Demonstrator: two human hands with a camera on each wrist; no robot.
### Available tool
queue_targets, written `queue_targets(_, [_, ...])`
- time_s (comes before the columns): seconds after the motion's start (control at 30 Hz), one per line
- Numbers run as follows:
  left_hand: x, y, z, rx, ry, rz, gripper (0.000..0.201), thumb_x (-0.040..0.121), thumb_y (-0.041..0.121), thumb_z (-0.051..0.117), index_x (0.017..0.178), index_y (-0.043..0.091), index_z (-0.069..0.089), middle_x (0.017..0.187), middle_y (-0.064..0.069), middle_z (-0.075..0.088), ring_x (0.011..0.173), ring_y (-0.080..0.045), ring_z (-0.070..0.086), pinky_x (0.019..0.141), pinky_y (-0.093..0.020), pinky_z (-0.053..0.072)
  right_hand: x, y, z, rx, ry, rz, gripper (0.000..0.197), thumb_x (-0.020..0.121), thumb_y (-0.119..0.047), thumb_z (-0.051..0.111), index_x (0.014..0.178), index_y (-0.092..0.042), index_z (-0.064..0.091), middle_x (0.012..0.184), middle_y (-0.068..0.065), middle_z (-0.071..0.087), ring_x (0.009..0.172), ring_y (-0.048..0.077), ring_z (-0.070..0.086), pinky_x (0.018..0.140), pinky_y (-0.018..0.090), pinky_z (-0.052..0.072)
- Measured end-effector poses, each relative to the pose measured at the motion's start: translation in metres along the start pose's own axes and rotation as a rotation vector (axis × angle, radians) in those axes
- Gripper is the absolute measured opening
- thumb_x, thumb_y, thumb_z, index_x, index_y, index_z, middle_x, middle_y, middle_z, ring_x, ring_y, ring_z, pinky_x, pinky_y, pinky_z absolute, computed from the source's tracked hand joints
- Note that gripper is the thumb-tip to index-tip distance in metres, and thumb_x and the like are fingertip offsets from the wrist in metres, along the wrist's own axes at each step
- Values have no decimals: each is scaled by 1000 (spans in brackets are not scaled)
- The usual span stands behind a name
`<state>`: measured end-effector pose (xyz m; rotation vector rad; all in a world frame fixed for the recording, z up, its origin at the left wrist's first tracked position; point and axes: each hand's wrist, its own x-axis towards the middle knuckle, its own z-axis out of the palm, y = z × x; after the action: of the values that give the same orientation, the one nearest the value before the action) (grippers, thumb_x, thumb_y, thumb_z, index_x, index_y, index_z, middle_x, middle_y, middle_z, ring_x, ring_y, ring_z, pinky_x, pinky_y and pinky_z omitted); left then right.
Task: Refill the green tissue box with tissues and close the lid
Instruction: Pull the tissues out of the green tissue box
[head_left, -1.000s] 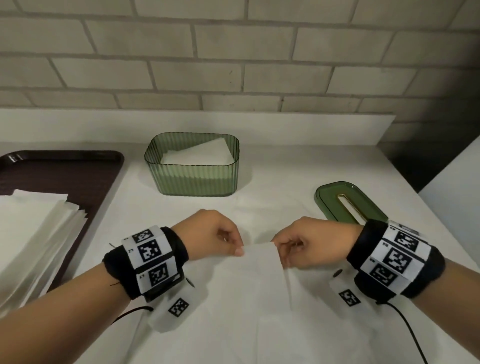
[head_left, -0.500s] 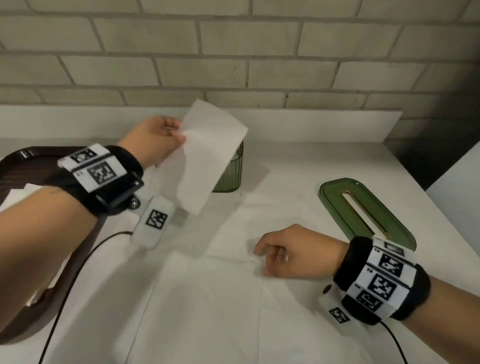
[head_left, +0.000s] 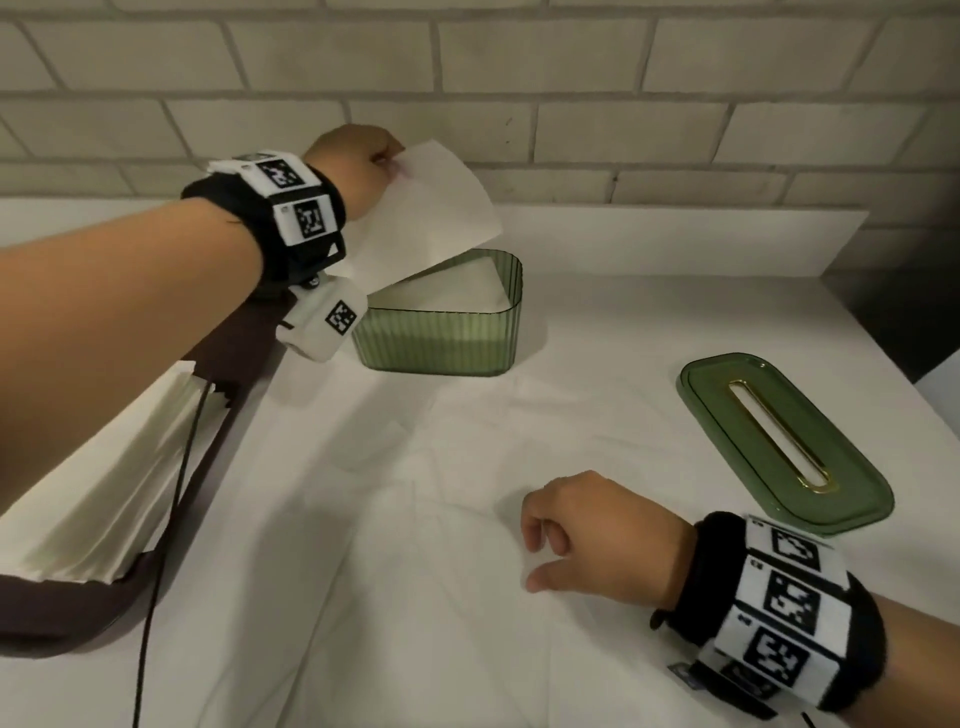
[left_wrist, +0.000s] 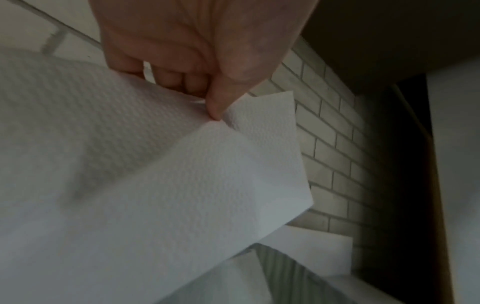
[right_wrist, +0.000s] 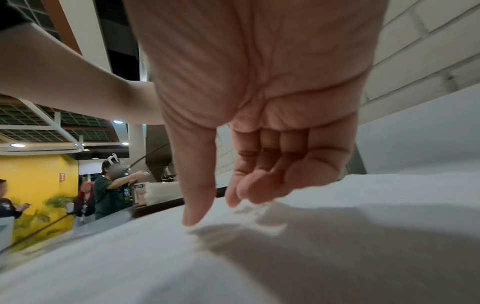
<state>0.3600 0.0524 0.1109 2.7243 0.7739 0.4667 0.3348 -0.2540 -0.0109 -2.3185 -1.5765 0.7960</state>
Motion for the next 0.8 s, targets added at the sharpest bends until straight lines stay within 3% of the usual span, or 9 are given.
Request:
queue_targets(0.13, [8, 5, 17, 89, -141, 50, 35, 98, 10, 36, 130, 7, 51, 138, -16, 47, 127, -32, 42, 102, -31, 32, -5, -31, 7, 65, -88, -56, 35, 81, -51, 63, 94, -19, 62, 67, -15, 45, 69, 4, 47, 68, 20, 42])
queue_targets(0.23, [9, 8, 31, 124, -244, 92, 35, 98, 9, 37, 129, 6, 52, 137, -15, 49, 125, -32, 44, 101, -30, 33, -6, -51, 15, 11, -201, -62, 53, 82, -57, 59, 93, -6, 64, 82, -1, 62, 84, 19, 59, 74, 29, 49])
queue_targets(0.3, [9, 9, 40, 153, -298, 101, 36, 97, 8, 39, 130, 7, 52, 139, -13, 48, 127, -31, 44, 102, -30, 33, -7, -61, 19, -51, -263, -9, 56, 79, -59, 60, 92, -4, 63, 94, 5, 60, 89, 25, 60, 77, 35, 51])
queue_targets(0.37, [9, 10, 48, 182, -343, 106, 38, 96, 6, 40, 132, 8, 51, 141, -11, 46, 130, -29, 42, 104, -30, 31, -5, -68, 27, -129, -307, 69, 48, 81, -50, 63, 81, -3, 57, 85, 6, 55, 76, 27, 57, 64, 29, 48])
queue_targets(0.43, [9, 11, 53, 214, -389, 112, 40, 95, 3, 40, 134, 8, 49, 142, -12, 45, 131, -29, 40, 105, -30, 30, -1, -72, 42, -237, -321, 168, 29, 89, -17, 59, 69, -1, 46, 68, 9, 40, 60, 27, 44, 50, 21, 30])
queue_targets(0.5, [10, 11, 56, 248, -436, 107, 43, 94, 0, 40, 135, 6, 46, 143, -13, 44, 131, -30, 40, 105, -31, 30, -3, -76, 49, -231, -310, 264, 7, 87, 6, 51, 82, 1, 52, 65, 5, 27, 70, 29, 47, 48, 20, 17])
queue_targets(0.57, [12, 12, 57, 275, -463, 100, 43, 94, -1, 40, 136, 4, 45, 143, -14, 43, 130, -30, 40, 104, -33, 31, -9, -77, 48, -148, -255, 268, 23, 82, 0, 60, 101, -8, 49, 73, 3, 31, 84, 24, 48, 48, 20, 19])
queue_targets(0.67, [16, 13, 53, 301, -462, 103, 39, 93, 0, 39, 131, 2, 49, 138, -16, 48, 124, -30, 46, 98, -34, 37, -20, -79, 44, -46, -229, 314, 37, 82, -10, 64, 106, -17, 37, 93, 1, 36, 94, 22, 50, 53, 20, 29])
queue_targets(0.8, [24, 11, 50, 324, -493, 91, 36, 90, -3, 41, 123, -3, 56, 127, -19, 58, 92, -24, 51, 76, -29, 38, -27, -81, 49, -4, -189, 380, 50, 83, -9, 64, 124, -14, 35, 96, 1, 37, 98, 25, 53, 50, 17, 23])
